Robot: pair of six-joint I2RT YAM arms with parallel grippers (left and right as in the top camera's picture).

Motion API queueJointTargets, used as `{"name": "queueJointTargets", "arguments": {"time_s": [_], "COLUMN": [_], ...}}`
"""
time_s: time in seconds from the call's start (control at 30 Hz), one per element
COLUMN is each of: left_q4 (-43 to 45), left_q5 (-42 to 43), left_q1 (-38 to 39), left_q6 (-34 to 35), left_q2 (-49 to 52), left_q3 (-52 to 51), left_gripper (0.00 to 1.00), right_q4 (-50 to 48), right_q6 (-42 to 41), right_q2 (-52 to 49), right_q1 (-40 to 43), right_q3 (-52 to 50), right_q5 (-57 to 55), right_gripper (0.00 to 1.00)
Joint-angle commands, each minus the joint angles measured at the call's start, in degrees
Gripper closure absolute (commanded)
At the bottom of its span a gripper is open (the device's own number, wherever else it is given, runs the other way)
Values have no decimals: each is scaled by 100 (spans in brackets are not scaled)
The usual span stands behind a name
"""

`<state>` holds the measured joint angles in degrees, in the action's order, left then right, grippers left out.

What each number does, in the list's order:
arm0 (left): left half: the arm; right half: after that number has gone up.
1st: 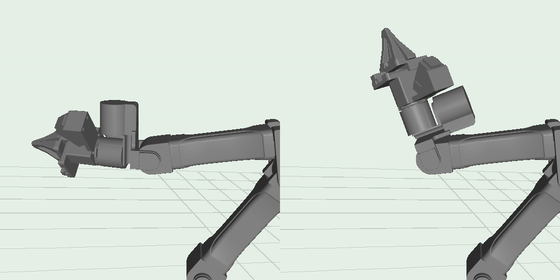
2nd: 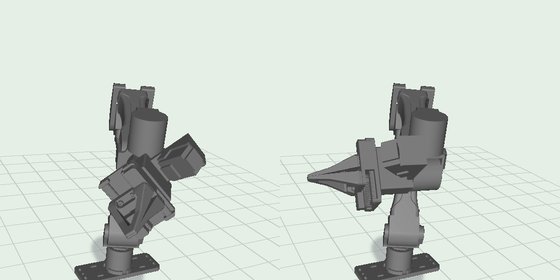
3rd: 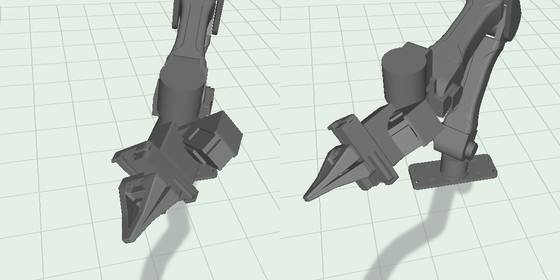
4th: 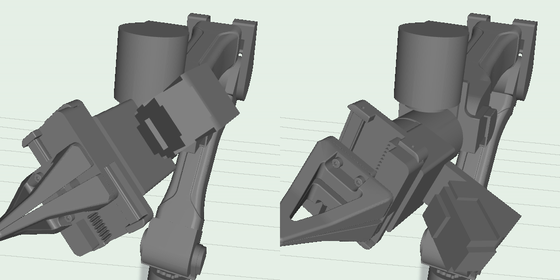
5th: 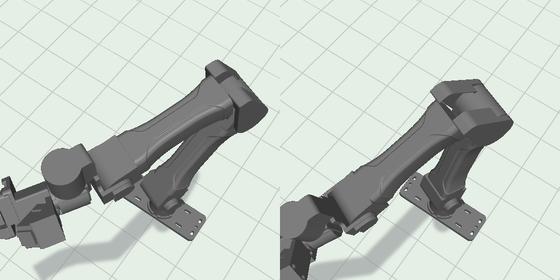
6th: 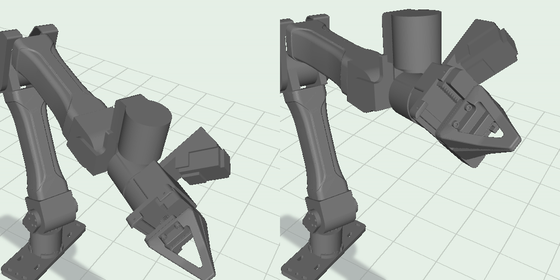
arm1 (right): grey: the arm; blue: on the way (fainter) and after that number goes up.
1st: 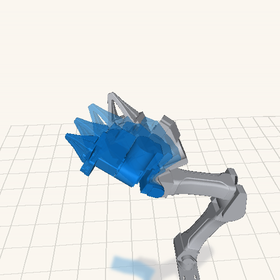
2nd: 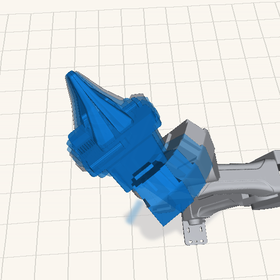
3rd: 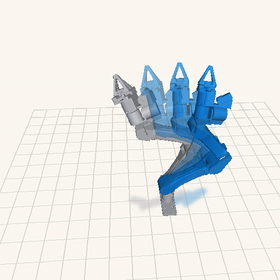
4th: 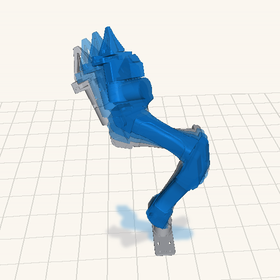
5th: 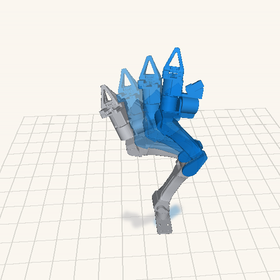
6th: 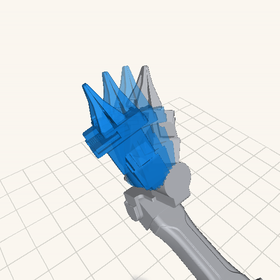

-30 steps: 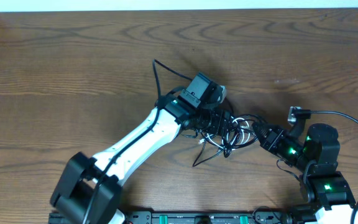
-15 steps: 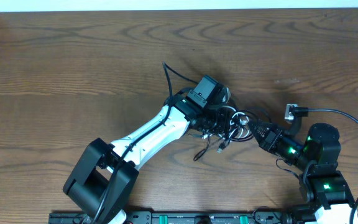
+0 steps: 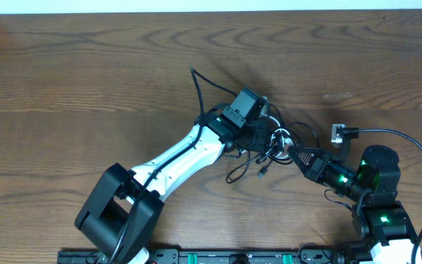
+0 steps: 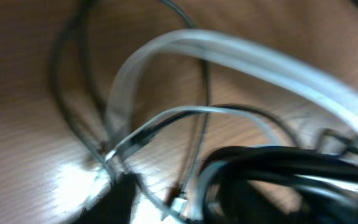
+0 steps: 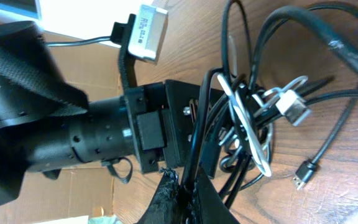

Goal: Untangle cables

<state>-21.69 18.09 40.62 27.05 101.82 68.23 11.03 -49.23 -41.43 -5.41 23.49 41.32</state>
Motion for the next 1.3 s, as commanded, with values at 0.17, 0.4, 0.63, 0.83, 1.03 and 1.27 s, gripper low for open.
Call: {"name": "queueJointTargets", "arguments": {"time_s": [0.17, 0.4, 0.63, 0.83, 1.03, 1.27], "left_q4": [-271, -293, -518, -839, -1246, -1867], "left_q5": [227, 232, 249, 249, 247, 225], "left_q1": [-175, -833, -1528, -1803, -1805, -1805], "left_q6": [-2, -15, -20, -17, -15, 7], "left_q2": [122, -400, -1355, -2197, -2767, -3475], "left_q3": [13, 31, 31, 31, 31, 31], "left_gripper": [7, 6, 6, 5, 5, 5], "right_q4": [-57, -55, -55, -57, -332, -918], "right_q6": [-153, -155, -155, -221, -369, -374], "right_q2": [101, 101, 101, 101, 101, 55], "right_q1": [17, 17, 17, 15, 15, 15], "right_q3": [105, 105, 105, 105, 105, 105], "right_q5": [227, -48, -76, -299, -695, -1386], "right_gripper": [99, 99, 99, 99, 99, 99]}}
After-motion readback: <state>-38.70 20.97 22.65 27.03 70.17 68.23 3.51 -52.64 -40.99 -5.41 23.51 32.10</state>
